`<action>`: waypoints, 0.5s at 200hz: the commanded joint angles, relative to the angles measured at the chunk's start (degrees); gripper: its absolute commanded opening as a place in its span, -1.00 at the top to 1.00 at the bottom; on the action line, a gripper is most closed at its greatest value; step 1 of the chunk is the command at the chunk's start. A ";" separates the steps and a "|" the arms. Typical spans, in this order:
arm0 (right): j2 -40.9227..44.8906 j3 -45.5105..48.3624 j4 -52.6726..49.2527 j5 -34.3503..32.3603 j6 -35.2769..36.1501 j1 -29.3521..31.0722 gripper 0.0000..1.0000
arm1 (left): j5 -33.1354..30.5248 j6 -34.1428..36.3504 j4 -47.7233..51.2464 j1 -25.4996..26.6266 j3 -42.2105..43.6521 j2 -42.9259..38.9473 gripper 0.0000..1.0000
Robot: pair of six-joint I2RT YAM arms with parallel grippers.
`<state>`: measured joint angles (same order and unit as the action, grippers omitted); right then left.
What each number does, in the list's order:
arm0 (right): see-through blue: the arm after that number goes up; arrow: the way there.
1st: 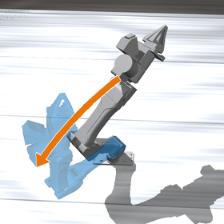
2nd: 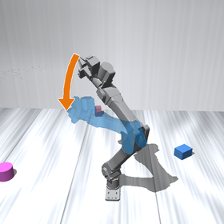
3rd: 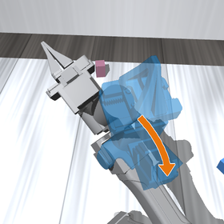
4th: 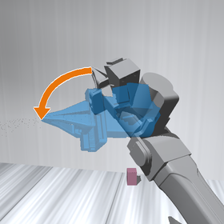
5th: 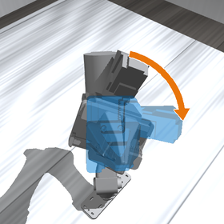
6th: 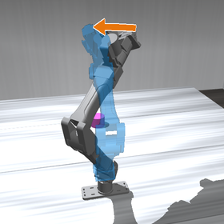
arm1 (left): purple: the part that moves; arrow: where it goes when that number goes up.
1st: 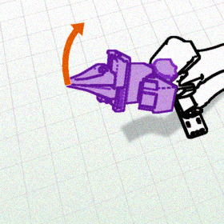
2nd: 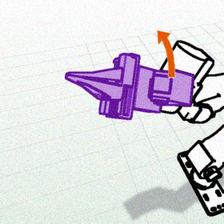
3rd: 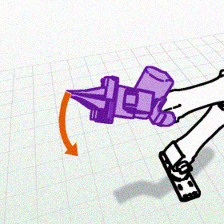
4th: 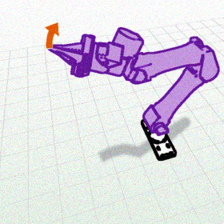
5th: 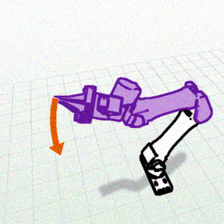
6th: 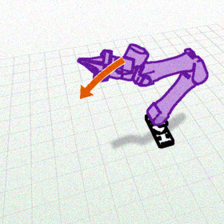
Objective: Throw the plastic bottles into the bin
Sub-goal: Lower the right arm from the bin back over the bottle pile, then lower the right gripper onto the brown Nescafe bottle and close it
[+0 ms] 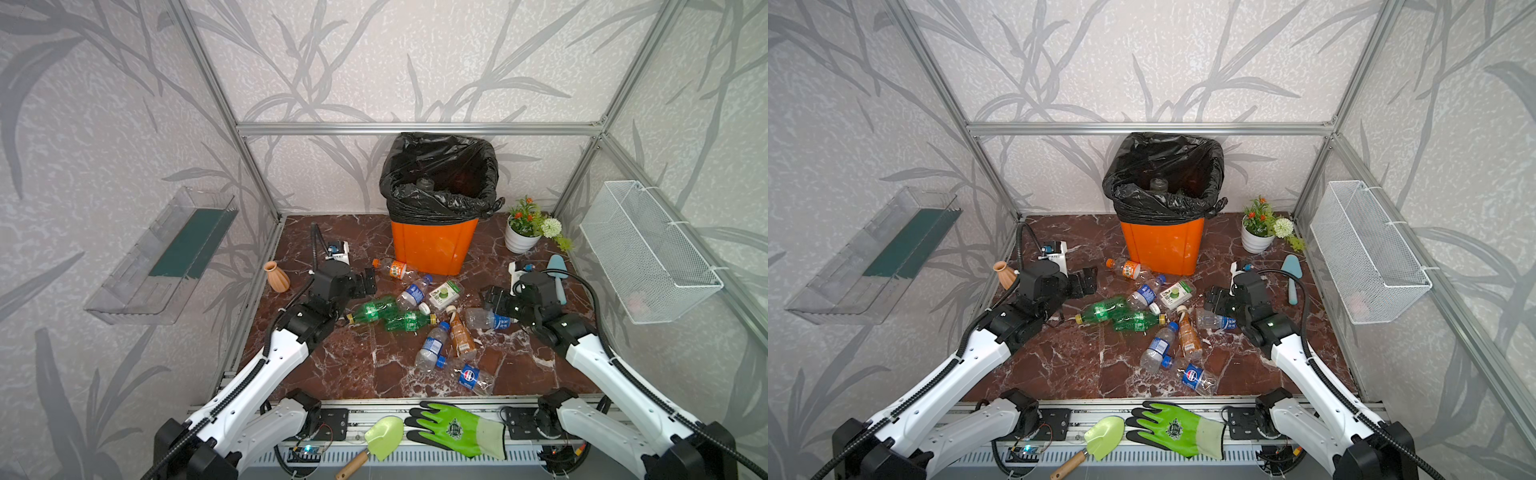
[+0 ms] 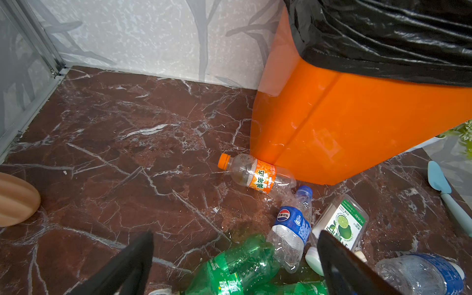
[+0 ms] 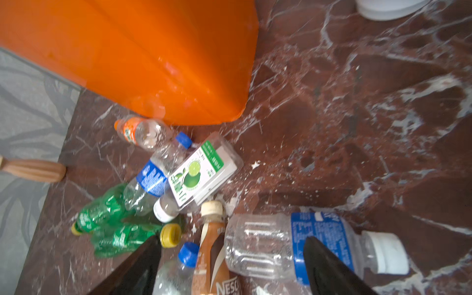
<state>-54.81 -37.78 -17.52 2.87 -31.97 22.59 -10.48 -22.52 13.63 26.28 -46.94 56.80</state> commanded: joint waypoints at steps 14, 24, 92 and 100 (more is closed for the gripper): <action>-0.71 3.32 -3.99 0.16 -3.46 6.18 -0.72 | 0.99 0.35 -0.49 -0.13 -2.17 0.59 -0.98; -1.81 3.68 -4.11 0.19 -4.08 7.99 -0.72 | 0.90 0.38 -0.27 -0.10 -2.27 0.68 -0.98; -10.83 2.63 -6.52 0.73 -3.12 15.18 -0.72 | 1.25 -0.08 -0.29 -0.17 -1.59 0.69 -0.98; -11.69 2.40 -6.63 0.81 -2.78 15.51 -0.70 | 1.16 -0.13 -0.23 -0.16 -1.51 0.68 -0.99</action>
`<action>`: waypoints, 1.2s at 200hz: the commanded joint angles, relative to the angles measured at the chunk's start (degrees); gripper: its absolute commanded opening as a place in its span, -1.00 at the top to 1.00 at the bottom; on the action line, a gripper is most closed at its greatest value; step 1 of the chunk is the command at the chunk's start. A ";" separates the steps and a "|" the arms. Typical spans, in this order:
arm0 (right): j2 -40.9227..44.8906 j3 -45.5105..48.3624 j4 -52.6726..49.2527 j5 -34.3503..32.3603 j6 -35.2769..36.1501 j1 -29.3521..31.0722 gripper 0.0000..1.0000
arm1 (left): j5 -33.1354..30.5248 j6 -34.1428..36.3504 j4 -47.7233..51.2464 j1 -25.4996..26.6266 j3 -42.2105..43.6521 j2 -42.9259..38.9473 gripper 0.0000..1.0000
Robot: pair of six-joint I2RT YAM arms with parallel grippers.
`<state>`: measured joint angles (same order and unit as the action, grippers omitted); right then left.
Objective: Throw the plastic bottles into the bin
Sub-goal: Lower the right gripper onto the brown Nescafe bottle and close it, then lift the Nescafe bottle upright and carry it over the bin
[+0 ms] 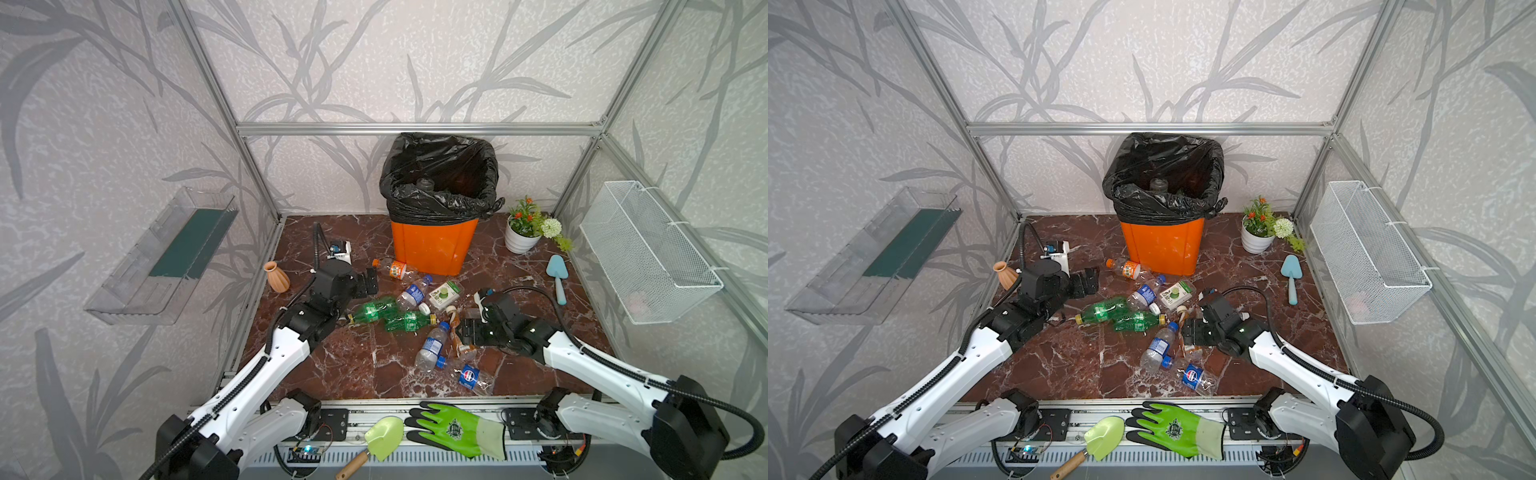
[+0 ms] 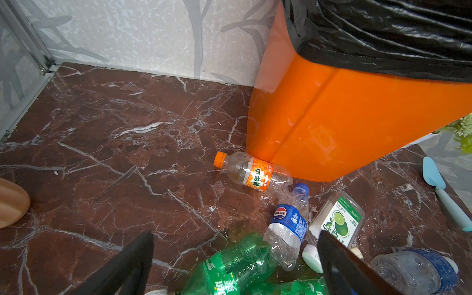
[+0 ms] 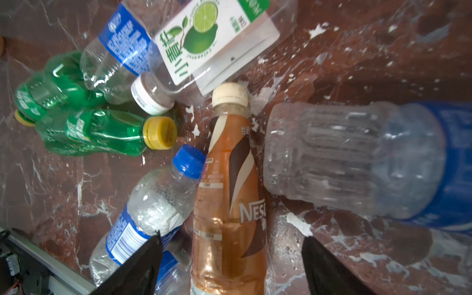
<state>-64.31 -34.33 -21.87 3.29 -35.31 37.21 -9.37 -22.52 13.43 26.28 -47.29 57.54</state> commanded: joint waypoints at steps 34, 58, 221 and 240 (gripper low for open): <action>-5.72 -1.85 -1.60 0.79 1.55 1.78 -0.63 | -0.13 -0.15 0.11 -0.15 -1.09 -0.17 -0.98; -8.53 -3.15 -1.83 1.16 2.89 1.97 -0.60 | -0.25 -0.15 0.24 -0.11 -0.88 -0.23 -0.98; 10.58 -3.48 5.15 -9.32 7.41 2.70 -0.02 | -3.06 -1.98 0.92 -0.24 0.29 -0.82 -0.99; 19.07 -3.80 9.75 -14.10 10.77 2.70 0.00 | -4.03 -2.56 1.04 -0.25 0.22 -0.59 -0.98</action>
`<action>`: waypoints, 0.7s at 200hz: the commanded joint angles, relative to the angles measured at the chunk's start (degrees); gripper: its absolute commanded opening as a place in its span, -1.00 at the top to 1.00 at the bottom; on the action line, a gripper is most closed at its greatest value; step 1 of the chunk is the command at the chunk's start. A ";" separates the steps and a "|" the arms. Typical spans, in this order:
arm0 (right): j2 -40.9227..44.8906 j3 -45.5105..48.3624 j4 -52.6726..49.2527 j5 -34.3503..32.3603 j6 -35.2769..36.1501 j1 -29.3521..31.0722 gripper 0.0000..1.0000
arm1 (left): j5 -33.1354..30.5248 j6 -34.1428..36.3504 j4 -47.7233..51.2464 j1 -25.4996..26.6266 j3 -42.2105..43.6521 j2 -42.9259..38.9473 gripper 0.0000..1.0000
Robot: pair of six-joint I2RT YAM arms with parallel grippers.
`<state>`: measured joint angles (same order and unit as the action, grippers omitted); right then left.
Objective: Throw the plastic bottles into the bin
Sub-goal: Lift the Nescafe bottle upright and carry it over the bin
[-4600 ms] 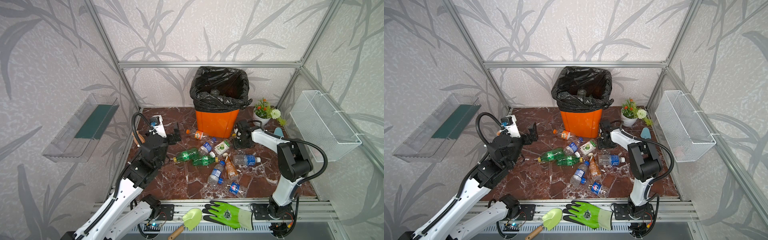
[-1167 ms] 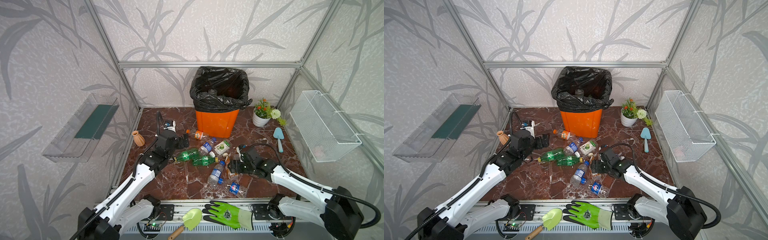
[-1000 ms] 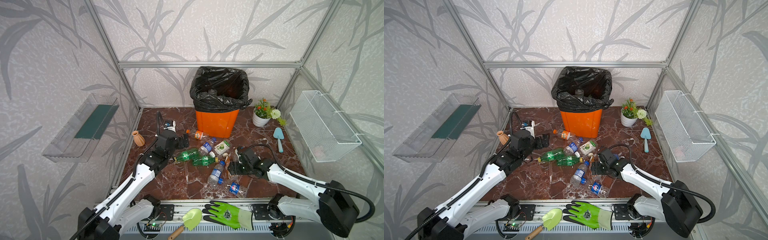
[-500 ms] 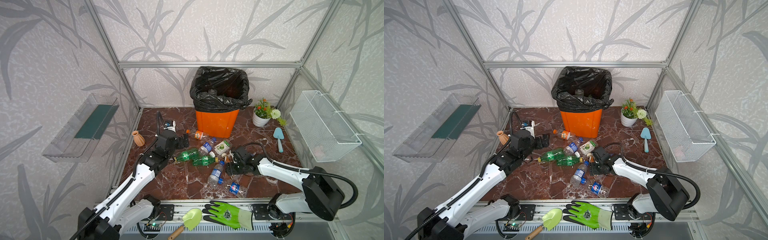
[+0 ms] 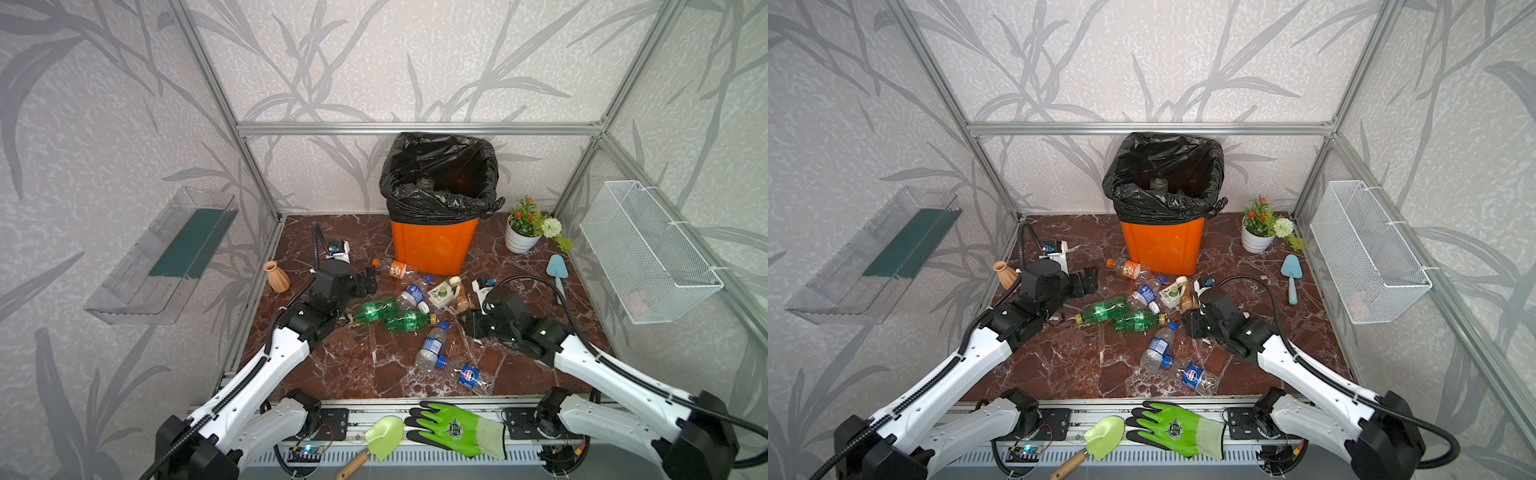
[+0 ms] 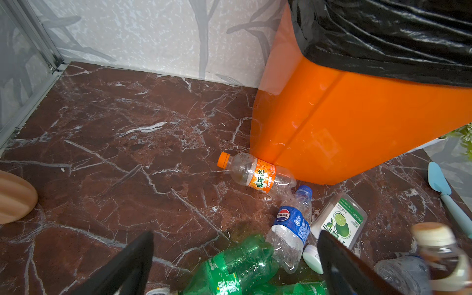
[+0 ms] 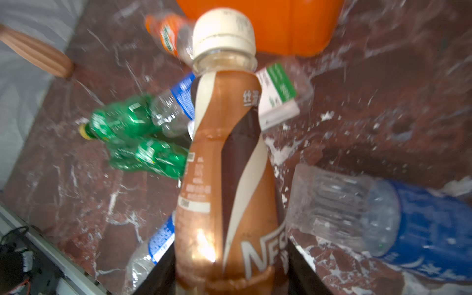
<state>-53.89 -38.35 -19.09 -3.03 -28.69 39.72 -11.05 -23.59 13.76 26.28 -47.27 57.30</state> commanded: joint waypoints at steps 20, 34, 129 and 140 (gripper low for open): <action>15.38 -1.08 13.30 -10.82 8.97 0.23 0.01 | -3.07 -1.70 0.98 -0.26 -0.08 -0.26 -0.98; 18.25 -2.35 18.61 -12.02 13.13 0.22 0.02 | -3.36 -1.92 1.00 -0.23 -0.07 -0.33 -0.98; 0.40 -26.90 46.20 -7.26 34.62 -3.75 0.01 | -2.95 -3.47 0.08 -0.18 1.04 -2.12 -0.98; -7.64 -36.39 37.27 0.50 27.81 -8.59 -0.02 | -2.66 -3.63 -0.10 -0.18 1.07 -2.02 -0.99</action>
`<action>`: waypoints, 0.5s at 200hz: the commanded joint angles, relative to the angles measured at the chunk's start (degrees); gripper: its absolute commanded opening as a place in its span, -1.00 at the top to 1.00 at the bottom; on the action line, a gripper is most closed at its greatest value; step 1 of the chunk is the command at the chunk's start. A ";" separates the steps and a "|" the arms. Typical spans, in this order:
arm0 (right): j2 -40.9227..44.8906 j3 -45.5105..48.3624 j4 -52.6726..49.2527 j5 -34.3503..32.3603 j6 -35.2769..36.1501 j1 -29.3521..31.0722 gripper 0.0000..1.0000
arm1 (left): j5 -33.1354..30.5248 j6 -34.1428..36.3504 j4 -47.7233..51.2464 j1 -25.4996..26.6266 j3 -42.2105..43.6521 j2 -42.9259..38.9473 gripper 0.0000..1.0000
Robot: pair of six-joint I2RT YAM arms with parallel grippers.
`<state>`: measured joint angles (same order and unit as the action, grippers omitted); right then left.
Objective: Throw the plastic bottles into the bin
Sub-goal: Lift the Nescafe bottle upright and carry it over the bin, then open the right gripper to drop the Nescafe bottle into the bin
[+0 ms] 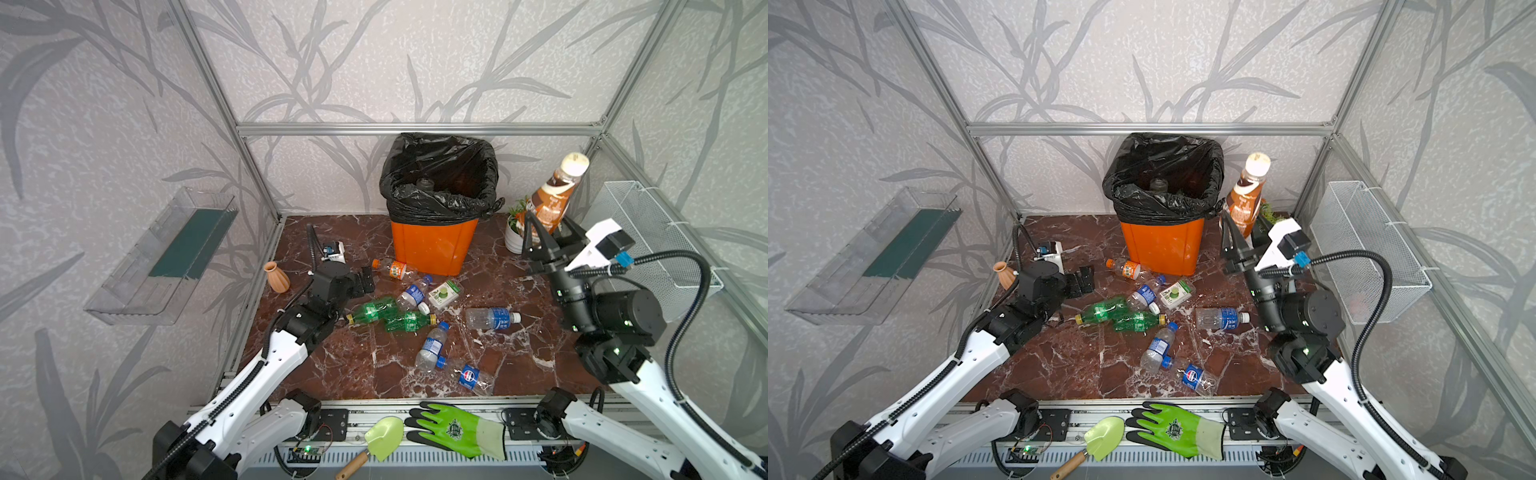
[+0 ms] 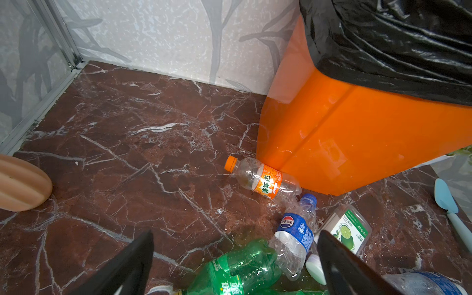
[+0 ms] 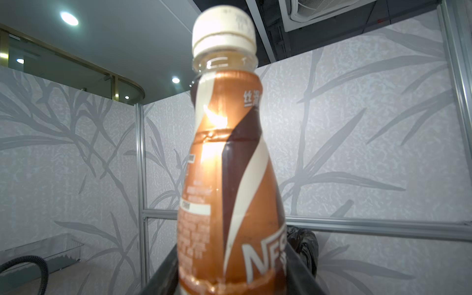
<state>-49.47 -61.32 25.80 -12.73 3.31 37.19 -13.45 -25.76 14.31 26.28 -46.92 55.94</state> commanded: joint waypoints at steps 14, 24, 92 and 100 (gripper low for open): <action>-24.79 -28.55 -22.14 20.39 -12.24 -10.74 -0.02 | 0.18 -1.48 -0.59 -0.18 0.61 -0.37 -0.99; -33.54 -40.15 -33.58 23.72 -11.57 -11.31 -0.02 | 0.37 -1.79 -0.46 -0.10 0.57 -0.32 -0.98; -41.62 -58.01 -46.36 15.15 -8.40 -14.21 -0.95 | -0.72 -1.53 1.33 -0.13 1.09 -2.83 -0.98; -39.98 -56.48 -45.09 14.44 -8.25 -14.23 -0.95 | -0.77 -1.59 1.33 -0.17 1.20 -2.87 -0.99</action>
<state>-96.92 -115.07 -20.14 3.73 -5.37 23.57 -13.23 -26.63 14.94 26.28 -46.52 54.35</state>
